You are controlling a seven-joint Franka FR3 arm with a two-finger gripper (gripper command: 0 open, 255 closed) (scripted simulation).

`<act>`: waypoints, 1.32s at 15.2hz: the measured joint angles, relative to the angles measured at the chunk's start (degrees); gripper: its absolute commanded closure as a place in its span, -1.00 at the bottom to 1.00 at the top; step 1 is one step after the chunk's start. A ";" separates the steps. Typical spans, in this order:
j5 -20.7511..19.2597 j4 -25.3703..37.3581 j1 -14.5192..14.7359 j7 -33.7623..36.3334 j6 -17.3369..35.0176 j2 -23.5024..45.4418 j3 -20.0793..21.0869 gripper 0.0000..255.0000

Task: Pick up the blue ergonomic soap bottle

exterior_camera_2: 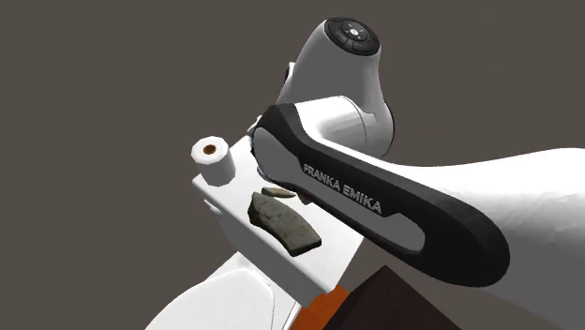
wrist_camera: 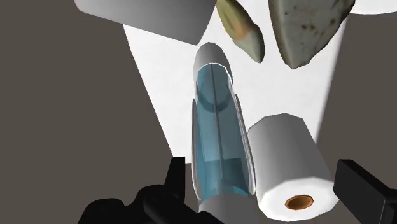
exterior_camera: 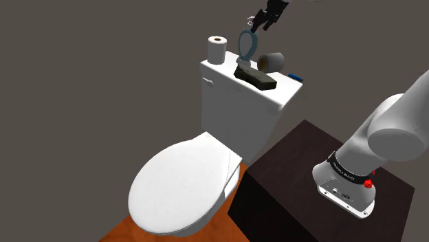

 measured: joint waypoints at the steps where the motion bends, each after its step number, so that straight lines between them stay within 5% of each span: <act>1: 1.76 1.64 -0.05 -1.72 0.64 2.01 -0.49 -1.00; 11: 8.40 2.57 -0.40 -7.55 6.59 8.69 -0.68 -1.00; 12: 8.52 2.38 -0.42 -7.71 6.80 8.73 -0.67 1.00; 20: 8.60 2.10 -0.45 -7.86 7.08 8.59 -0.70 1.00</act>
